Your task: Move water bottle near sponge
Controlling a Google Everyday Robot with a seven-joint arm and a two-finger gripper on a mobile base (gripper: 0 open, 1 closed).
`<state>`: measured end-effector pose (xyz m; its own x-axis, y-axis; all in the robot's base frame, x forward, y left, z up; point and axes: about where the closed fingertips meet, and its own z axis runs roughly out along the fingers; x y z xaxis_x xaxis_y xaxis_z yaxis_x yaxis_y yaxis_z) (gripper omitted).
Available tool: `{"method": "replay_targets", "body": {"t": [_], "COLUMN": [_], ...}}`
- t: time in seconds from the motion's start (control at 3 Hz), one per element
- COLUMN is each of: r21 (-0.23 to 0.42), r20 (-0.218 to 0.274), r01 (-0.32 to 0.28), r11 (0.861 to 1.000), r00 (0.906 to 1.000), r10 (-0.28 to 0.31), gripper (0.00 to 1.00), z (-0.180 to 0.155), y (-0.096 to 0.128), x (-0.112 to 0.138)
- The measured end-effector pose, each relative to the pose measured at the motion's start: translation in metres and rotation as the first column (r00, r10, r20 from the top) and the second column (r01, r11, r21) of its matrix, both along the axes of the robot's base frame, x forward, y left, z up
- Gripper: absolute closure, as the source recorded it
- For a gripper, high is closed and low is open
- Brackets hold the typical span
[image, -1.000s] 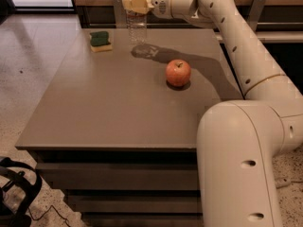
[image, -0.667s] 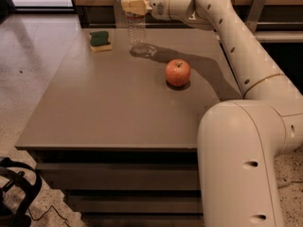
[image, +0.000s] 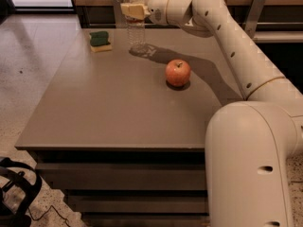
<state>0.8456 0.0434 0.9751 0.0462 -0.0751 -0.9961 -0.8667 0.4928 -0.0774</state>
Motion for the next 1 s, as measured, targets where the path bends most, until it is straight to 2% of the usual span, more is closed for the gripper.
{"method": "replay_targets", "body": {"t": [0.33, 1.0], "r21": [0.000, -0.028], "r20": [0.013, -0.024], "r01": [0.010, 0.018], "r11": [1.000, 0.999], "r00": [0.9999, 0.9995], "r10": [-0.010, -0.019], "gripper": [1.00, 1.00], "z": [-0.007, -0.032], "y": [0.001, 0.001], "x": [0.000, -0.007]}}
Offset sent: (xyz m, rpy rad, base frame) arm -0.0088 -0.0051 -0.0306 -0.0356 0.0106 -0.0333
